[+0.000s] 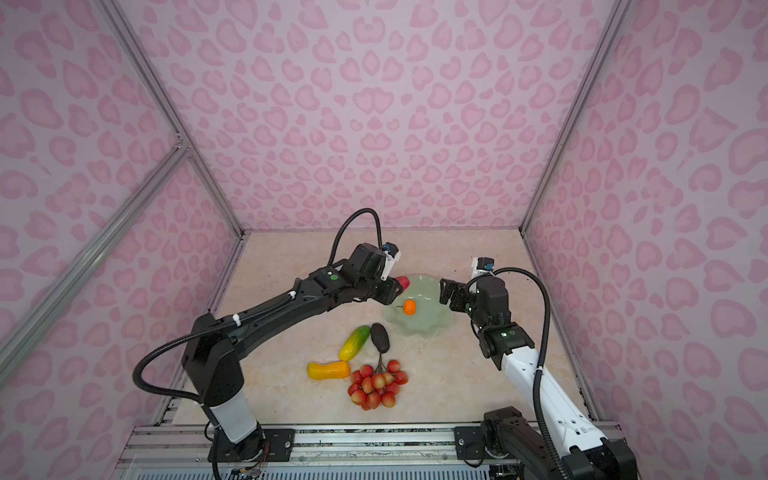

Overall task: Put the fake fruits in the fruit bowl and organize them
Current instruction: 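Carry the peach into the bowl beside the orange and release it, then grasp the yellow squash with the right gripper while the left arm withdraws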

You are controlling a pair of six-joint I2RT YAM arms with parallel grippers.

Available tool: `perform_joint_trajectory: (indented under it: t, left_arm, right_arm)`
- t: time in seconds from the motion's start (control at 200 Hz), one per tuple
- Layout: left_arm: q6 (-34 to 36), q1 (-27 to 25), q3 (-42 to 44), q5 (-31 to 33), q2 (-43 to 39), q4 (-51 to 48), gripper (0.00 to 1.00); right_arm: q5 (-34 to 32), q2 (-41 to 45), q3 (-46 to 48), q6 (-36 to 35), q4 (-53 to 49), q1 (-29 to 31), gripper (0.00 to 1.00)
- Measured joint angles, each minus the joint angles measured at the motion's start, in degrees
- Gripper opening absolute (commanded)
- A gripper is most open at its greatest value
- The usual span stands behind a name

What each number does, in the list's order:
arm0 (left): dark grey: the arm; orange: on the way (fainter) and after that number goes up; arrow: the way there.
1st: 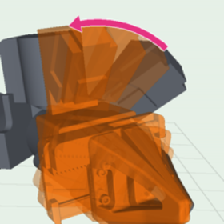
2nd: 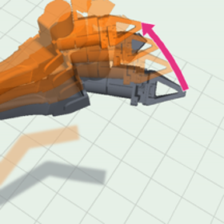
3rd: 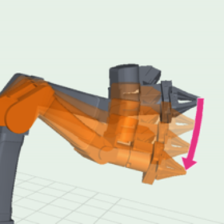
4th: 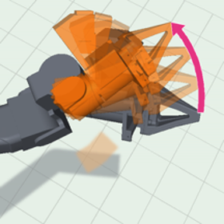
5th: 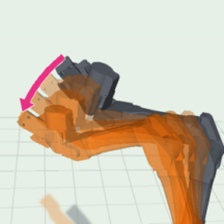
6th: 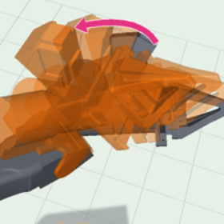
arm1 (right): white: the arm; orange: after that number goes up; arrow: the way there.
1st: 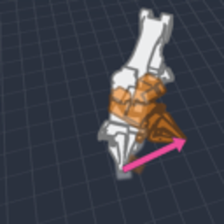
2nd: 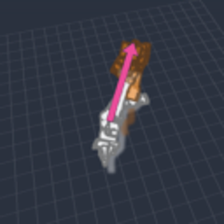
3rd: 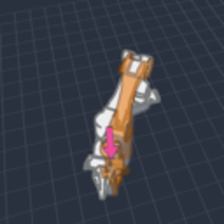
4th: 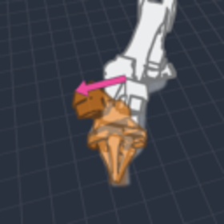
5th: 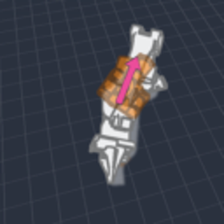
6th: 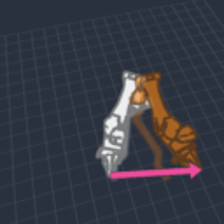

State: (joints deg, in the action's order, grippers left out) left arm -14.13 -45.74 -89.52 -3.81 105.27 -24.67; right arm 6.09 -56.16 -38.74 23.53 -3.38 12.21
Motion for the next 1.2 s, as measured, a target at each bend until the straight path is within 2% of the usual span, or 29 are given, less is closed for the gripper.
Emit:
perform_joint_trajectory:
  t: [0.15, 0.29, 0.47, 0.71, 0.85, 0.99, 1.085, 1.2]
  left_arm:
    - [-0.87, 0.72, -4.55, -0.94, 8.72, 0.11, 0.44]
    - [-2.84, 1.14, -5.75, -1.4, 12.98, 0.02, 0.48]
    - [-5.99, 1.07, -5.84, -2.51, 14.82, 0.07, 0.67]
    - [-7.28, 1.05, -5.49, -2.16, 13.88, 0.37, 0.7]
    - [-7.3, 1.14, -4.0, -0.09, 9.14, 1.25, 0.71]
    - [-7.26, 1.6, -0.11, 3.48, -1.14, 4.44, 0.73]
    - [-6.97, 1.79, 5.57, 7.3, -10.16, 9.7, 0.76]
    - [-6.8, 2.51, 16.87, 13.55, -21.31, 15.21, 0.8]
  right_arm:
    - [-0.04, 1.27, 0.28, -0.15, -1.27, -0.66, 0.97]
    - [0.17, 1.18, 0.66, -0.15, -2.56, -1.2, 0.97]
    - [0.83, 0.39, 0.66, -0.15, -2.51, -2.16, 0.97]
    - [1.05, 0.22, 0.63, -0.15, -2.51, -2.56, 0.97]
    - [1.2, 0.0, 0.63, -0.28, -2.47, -2.56, 0.96]
    - [2.86, -1.53, 0.57, -0.92, -2.08, -1.66, 0.94]
    - [3.91, -3.87, -0.48, -2.03, -2.32, 1.92, 0.93]
    - [4.09, -7.1, -3.1, -4.63, -2.08, 8.72, 0.92]
